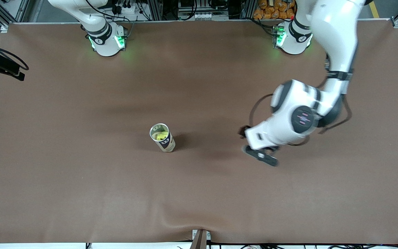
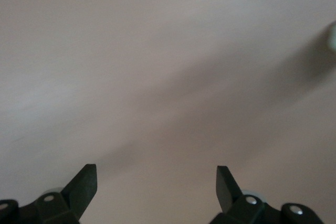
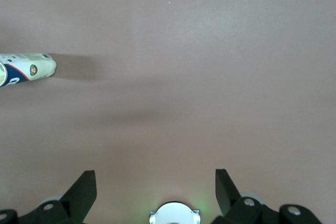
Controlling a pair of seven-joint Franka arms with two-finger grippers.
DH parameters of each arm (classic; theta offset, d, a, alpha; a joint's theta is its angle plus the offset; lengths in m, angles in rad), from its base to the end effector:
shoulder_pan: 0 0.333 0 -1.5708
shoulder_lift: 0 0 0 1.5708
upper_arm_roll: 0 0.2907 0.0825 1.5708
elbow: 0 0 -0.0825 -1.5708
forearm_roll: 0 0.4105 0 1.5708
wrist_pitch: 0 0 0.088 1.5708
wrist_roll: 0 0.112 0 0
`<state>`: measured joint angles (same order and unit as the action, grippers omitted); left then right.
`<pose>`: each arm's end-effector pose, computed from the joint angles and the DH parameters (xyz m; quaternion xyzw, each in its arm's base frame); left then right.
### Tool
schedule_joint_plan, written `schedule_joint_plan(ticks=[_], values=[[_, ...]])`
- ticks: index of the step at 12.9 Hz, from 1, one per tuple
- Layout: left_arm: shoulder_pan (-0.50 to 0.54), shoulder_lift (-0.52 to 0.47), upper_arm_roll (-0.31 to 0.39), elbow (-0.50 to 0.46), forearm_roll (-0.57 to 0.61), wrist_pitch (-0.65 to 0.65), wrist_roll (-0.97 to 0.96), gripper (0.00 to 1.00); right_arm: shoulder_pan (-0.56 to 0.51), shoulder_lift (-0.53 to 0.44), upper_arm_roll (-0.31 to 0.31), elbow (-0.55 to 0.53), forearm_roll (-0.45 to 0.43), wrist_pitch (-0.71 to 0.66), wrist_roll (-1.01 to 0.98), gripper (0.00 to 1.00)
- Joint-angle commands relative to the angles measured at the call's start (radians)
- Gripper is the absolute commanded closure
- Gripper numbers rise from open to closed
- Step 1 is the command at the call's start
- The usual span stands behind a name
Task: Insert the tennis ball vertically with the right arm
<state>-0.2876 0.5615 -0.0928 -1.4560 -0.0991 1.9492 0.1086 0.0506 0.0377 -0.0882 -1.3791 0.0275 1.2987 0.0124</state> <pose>0.6609 -0.2619 0.3165 0.9733 -0.2160 -0.0423 0.0651 0.5603 -0.0164 0.6434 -0.9979 0.0221 0.0588 0.0125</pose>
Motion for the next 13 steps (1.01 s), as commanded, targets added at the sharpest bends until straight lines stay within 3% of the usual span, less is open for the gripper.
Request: schedule_joint_plan(ticks=[1,4,7,13], values=[[0.068,-0.035,-0.007,0.046,0.113,-0.155,0.002,0.0,0.002,0.001,0.007,-0.015,-0.003,0.013,-0.011,0.0],[0.165,-0.113,-0.007,0.043,0.137,-0.225,-0.004,0.0,0.014,-0.024,0.007,-0.064,-0.003,0.073,-0.011,0.0],[0.238,-0.195,-0.008,0.036,0.137,-0.307,-0.032,0.0,0.05,-0.01,0.001,-0.046,-0.015,0.062,-0.012,0.0],[0.252,-0.37,-0.01,0.031,0.136,-0.515,-0.209,0.0,0.063,-0.009,0.002,-0.041,-0.018,0.073,-0.008,0.0]])
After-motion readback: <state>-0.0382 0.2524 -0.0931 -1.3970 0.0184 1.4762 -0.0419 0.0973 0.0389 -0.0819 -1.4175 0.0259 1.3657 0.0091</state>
